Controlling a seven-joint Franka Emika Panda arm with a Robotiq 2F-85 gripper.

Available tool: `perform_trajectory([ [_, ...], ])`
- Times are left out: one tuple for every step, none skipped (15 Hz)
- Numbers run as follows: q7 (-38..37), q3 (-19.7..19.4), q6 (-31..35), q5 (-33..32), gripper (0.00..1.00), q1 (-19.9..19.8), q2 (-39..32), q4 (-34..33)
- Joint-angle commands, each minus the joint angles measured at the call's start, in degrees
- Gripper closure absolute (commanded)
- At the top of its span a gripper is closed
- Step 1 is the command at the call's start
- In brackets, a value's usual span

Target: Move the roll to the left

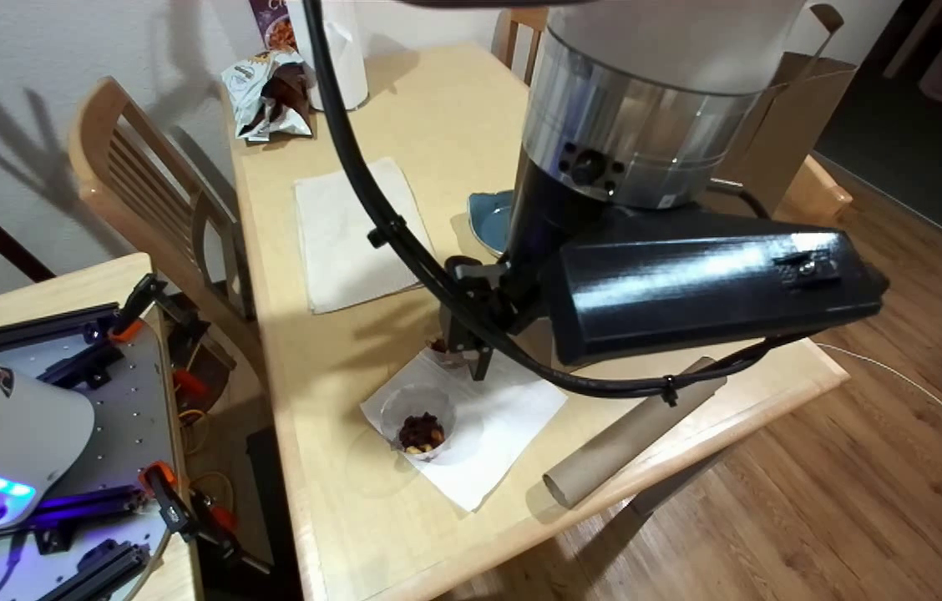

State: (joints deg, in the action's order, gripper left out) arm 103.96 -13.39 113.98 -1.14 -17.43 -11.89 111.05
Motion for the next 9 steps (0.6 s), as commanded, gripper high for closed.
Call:
perform_trajectory([
  [-3.58, 1.01, 0.04, 3.53, 0.0, -0.5, -4.42, -3.26],
  [-2.57, 0.76, 0.97, 1.63, 0.04, -0.55, -1.4, -0.5],
  [-2.74, 1.0, 0.89, 1.78, 0.0, -0.6, -2.33, -0.95],
  [-2.95, 1.2, 0.89, 1.82, 0.0, -0.64, -3.12, -1.39],
  [-3.09, 1.34, 0.89, 1.82, 0.0, -0.67, -3.68, -1.71],
  [-9.87, 1.08, 6.3, 3.32, 0.0, 0.02, -3.81, -0.87],
  [-11.1, 1.31, 8.77, 3.79, 0.0, -0.03, -4.25, -0.71],
  [-13.61, 1.47, 11.07, 4.47, 0.0, -0.13, -4.95, -0.64],
  [-15.74, 1.56, 14.26, 4.8, 0.0, -0.16, -5.44, -0.16],
])
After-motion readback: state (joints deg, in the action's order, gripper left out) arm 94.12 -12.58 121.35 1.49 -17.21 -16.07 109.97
